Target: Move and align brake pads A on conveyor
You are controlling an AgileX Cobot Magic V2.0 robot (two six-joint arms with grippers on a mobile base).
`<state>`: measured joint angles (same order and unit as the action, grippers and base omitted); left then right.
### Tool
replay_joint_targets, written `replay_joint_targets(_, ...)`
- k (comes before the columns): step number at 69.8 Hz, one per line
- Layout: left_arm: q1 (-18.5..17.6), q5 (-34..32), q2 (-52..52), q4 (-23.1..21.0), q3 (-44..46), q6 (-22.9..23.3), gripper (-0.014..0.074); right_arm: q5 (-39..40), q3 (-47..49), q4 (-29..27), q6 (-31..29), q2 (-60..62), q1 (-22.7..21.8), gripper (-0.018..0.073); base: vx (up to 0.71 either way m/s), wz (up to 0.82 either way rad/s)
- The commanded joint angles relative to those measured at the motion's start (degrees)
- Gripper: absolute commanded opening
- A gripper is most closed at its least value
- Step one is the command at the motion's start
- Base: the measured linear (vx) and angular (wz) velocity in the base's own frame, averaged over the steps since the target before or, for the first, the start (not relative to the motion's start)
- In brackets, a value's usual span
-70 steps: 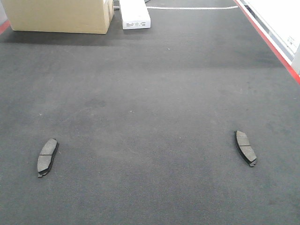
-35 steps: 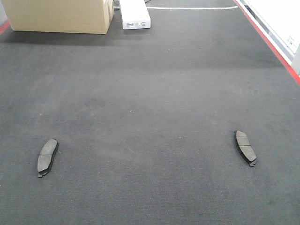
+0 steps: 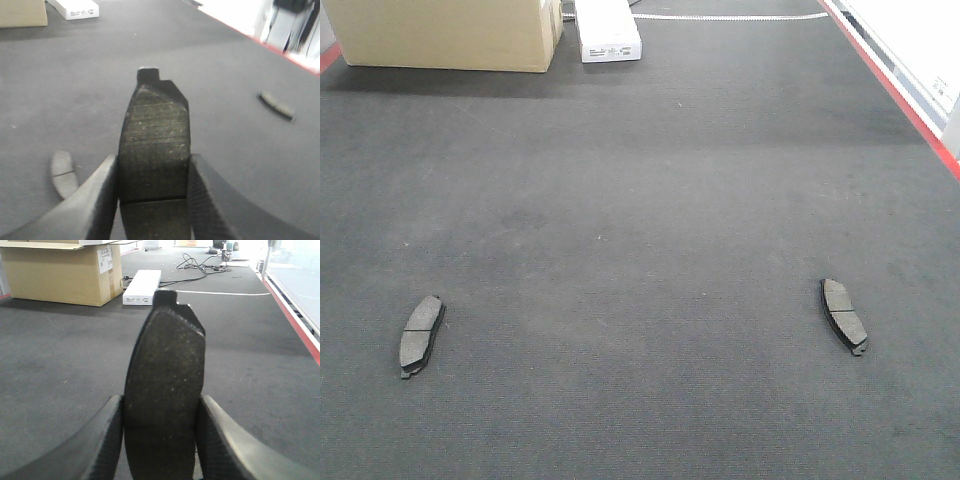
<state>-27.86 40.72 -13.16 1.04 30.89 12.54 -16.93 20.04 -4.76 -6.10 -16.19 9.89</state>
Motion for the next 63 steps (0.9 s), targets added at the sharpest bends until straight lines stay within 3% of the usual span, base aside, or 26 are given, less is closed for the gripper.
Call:
replay_joint_targets(1,-0.31,-7.05,-6.33,-0.10,3.83,6.67,-0.0006,5.69,1.79,-0.04,-0.58,-0.48,0.10,-0.0002,0.00,0.00)
replay_joint_targets(28,-0.31,-10.22,-42.39,-0.26,18.05,8.15,0.0002,5.69,1.79,-0.04,-0.58,-0.48,0.10,-0.0002,0.00,0.00)
replay_joint_targets(40,-0.31,-10.63,-57.14,-2.89,23.19,8.03,0.0004,5.69,1.79,-0.04,-0.58,-0.48,0.10,-0.0002,0.00,0.00)
replay_joint_targets(63,-0.31,-14.02,-76.71,-3.15,28.24,8.14,0.0033,5.69,1.79,-0.04,-0.58,-0.48,0.10,-0.0002,0.00,0.00)
